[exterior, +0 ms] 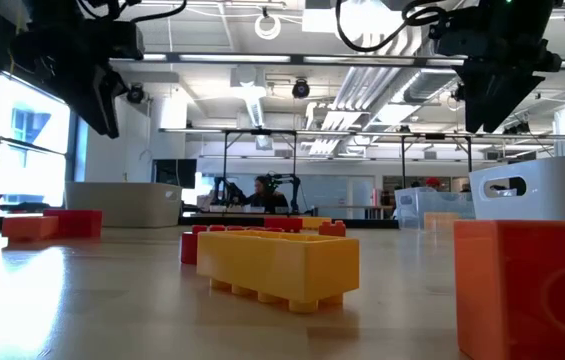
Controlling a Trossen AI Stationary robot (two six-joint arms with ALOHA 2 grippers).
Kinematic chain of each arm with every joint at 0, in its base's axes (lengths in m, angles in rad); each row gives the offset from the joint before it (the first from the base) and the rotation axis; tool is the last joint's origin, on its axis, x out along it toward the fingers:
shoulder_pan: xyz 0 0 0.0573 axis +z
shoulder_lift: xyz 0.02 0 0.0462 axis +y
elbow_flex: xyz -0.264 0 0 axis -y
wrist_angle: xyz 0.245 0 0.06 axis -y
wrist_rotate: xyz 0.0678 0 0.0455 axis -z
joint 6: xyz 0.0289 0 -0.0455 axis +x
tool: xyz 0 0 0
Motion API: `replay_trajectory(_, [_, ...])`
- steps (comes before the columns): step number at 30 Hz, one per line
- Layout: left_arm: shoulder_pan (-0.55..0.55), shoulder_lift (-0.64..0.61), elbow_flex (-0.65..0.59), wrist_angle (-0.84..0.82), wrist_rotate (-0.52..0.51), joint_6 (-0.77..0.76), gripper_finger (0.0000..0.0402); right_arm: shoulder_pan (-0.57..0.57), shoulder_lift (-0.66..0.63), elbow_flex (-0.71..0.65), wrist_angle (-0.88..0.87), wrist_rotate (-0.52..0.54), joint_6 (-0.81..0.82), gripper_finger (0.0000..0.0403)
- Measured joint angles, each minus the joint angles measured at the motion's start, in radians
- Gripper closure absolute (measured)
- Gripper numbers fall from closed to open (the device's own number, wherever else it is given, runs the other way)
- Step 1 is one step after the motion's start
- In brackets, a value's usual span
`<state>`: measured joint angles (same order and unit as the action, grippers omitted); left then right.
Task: Sort & place blocks by color
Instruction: Put the red game piece into the gray bin
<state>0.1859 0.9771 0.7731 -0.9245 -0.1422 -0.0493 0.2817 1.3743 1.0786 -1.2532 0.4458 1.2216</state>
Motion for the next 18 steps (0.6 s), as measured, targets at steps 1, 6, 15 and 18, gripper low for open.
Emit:
replay_trajectory(1, [-0.003, 0.0, 0.0, 0.0, 0.013, 0.0, 0.0245, 0.0, 0.0, 0.0, 0.0, 0.0, -0.003, 0.0217])
replay_trajectory(6, [-0.006, 0.001, -0.014, -0.004, 0.042, 0.0, 0.0245, 0.0, 0.0, 0.0, 0.0, 0.0, -0.01, 0.0217])
replay_trajectory(15, [-0.004, 0.048, -0.032, -0.008, 0.045, 0.0, 0.0245, 0.0, 0.0, 0.0, 0.003, 0.002, -0.01, 0.0217])
replay_trajectory(18, [0.003, 0.108, -0.032, -0.008, 0.045, 0.0, 0.0245, 0.0, 0.0, 0.0, 0.006, 0.004, -0.01, 0.0217])
